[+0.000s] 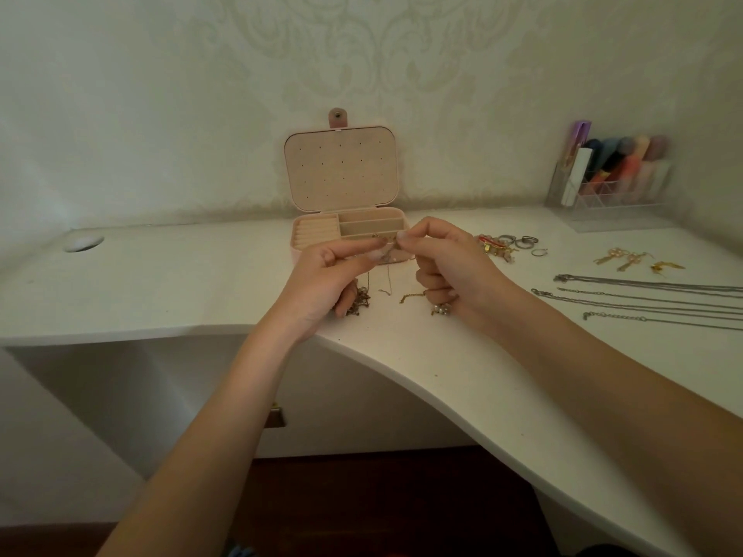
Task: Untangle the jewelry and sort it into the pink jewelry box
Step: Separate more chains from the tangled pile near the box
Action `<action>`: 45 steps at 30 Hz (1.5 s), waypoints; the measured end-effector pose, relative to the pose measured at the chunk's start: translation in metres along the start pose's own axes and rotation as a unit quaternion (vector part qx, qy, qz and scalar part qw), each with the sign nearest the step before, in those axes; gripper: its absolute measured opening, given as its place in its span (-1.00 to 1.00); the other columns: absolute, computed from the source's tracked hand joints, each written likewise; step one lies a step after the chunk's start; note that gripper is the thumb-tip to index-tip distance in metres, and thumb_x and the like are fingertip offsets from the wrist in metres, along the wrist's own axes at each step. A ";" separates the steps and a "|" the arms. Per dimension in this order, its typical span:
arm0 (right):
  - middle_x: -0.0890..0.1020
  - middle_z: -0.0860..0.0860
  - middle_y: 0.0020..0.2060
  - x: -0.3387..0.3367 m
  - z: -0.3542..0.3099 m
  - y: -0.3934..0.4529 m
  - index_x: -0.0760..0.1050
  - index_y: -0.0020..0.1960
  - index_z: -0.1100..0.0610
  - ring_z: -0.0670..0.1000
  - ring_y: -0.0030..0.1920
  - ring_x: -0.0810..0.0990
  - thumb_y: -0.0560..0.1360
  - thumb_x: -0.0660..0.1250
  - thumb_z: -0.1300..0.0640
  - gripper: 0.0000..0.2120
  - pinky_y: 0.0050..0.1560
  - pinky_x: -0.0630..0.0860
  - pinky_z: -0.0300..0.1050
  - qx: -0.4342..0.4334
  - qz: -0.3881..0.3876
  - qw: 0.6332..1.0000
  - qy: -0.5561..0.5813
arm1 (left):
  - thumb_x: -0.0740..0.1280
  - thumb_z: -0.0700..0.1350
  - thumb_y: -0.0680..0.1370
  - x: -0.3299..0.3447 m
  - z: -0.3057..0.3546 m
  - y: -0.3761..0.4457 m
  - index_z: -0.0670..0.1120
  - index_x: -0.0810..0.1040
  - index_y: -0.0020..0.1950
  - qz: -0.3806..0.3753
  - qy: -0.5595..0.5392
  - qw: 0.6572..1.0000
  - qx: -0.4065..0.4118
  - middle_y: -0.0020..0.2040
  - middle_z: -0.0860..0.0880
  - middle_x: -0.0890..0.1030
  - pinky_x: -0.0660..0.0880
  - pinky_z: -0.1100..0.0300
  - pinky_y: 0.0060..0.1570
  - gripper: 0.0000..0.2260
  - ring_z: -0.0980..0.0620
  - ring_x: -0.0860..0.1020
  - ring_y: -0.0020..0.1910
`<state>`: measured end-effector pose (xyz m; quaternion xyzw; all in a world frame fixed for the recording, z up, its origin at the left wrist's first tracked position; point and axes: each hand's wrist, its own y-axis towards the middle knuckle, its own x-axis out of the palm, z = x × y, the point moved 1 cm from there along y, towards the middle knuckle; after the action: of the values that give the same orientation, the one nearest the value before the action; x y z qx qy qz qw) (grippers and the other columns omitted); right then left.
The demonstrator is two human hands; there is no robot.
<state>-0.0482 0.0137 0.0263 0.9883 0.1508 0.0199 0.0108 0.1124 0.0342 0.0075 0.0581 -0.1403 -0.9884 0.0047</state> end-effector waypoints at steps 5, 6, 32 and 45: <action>0.24 -0.15 -0.59 -0.005 0.001 0.004 0.41 -0.19 0.07 -0.17 -0.60 0.12 0.61 0.21 0.05 -0.79 -0.64 0.06 -0.35 0.005 0.007 1.000 0.018 | 0.39 -0.06 0.45 0.000 0.001 -0.001 -0.04 0.69 0.02 -0.040 0.011 0.999 0.001 -0.13 -0.41 0.60 0.17 0.38 -0.64 -0.82 0.13 0.21 -0.68; 0.24 -0.16 -0.59 -0.005 0.001 0.004 0.41 -0.17 0.09 -0.17 -0.60 0.13 0.61 0.20 0.03 -0.78 -0.64 0.06 -0.35 0.003 0.004 1.000 0.017 | 0.39 -0.08 0.45 0.000 0.001 -0.001 -0.04 0.69 -0.01 -0.042 0.008 0.999 0.004 -0.14 -0.32 0.64 0.16 0.38 -0.65 -0.84 0.13 0.20 -0.68; 0.23 -0.13 -0.63 -0.019 -0.011 -0.003 0.62 -0.12 0.09 -0.13 -0.58 0.15 0.45 0.43 -0.01 -0.84 -0.52 0.12 -0.36 -0.144 -0.058 0.930 -0.333 | 0.36 -0.16 0.51 -0.002 -0.003 0.003 -0.11 0.58 -0.11 0.038 -0.039 0.998 -0.033 -0.22 -0.22 0.54 0.08 0.36 -0.66 -0.97 0.17 0.22 -0.70; 0.20 -0.09 -0.63 -0.022 -0.016 0.002 0.66 -0.04 0.05 -0.11 -0.60 0.09 0.50 0.38 0.00 -0.85 -0.56 0.06 -0.30 -0.157 0.011 0.964 -0.212 | 0.21 -0.14 0.61 0.001 0.002 -0.002 -0.11 0.56 -0.18 0.010 -0.035 0.999 -0.023 -0.52 0.12 0.52 0.09 0.36 -0.65 -0.78 0.18 0.19 -0.70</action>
<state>-0.0688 0.0054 0.0413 0.9573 0.1296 -0.1663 0.1977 0.1109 0.0370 0.0088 0.0221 -0.1178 -0.9927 0.0114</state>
